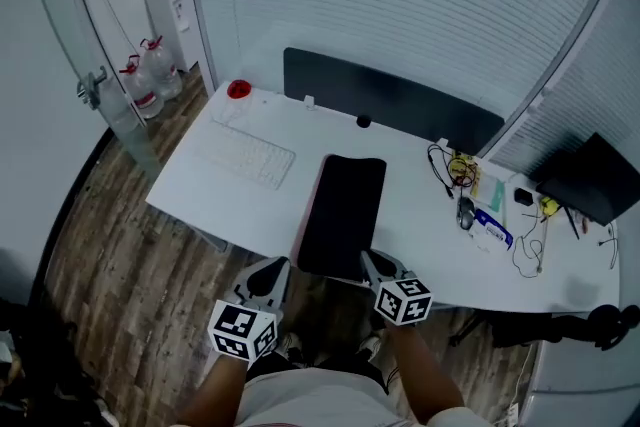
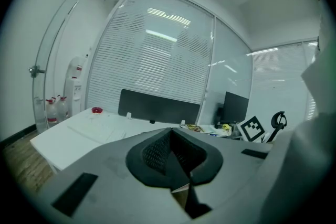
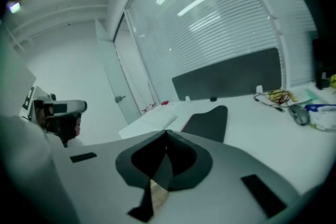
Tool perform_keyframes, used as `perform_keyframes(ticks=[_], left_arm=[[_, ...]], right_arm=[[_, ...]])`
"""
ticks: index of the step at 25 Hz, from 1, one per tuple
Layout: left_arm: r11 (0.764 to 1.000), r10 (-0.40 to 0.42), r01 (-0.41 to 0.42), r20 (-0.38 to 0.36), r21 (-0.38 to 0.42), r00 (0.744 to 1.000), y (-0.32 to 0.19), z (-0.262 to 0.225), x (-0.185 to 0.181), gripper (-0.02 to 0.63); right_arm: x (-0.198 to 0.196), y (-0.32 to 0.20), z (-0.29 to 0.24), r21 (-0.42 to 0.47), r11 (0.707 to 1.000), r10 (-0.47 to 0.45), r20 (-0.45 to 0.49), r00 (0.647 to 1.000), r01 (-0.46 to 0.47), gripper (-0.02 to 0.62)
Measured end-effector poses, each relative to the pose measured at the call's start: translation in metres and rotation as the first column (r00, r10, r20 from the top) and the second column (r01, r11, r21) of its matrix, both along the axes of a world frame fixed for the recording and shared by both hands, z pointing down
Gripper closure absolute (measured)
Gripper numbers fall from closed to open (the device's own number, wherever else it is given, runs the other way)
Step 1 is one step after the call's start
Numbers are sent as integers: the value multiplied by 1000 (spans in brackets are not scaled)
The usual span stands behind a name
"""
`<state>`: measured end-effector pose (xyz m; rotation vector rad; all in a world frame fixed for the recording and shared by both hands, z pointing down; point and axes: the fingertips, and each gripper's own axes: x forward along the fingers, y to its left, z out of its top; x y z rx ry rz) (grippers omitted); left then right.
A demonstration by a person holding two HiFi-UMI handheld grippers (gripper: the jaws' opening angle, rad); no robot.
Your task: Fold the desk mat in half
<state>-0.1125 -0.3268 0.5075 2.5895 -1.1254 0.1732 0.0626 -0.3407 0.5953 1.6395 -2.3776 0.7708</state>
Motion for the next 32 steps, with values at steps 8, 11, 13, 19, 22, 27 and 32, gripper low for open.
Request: perform_keyframes(ticks=[8,11,13,19,22,27,32], left_arm=[[978,202,-198,-51,66,978,-3,-30,91,595],[963,257,-252,-47,99,965,-1,-41,107,595],[954,282,-276,-42,114,959,2,-45,113,595],[943,316,-310,-34,118,948,7,-45,114,595],[944,316,-311,-34,108,948,7,-42,110,595],[944,320,-315,-36,103,947,8,-41,103,595],[944,320,-315,-38,97,947,8,-38,97,595]], right_arm=[[98,60,-109,232,942,265,-65,962,-244,545],[116,81,-128,281,905,354,-82,932,-319,545],[121,92,-134,304,885,394,-88,915,-352,545],[120,107,-135,327,859,442,-85,893,-394,545],[115,108,-133,324,860,441,-83,894,-395,545],[106,106,-132,321,863,435,-83,896,-390,545],[98,104,-130,319,869,425,-87,901,-379,545]])
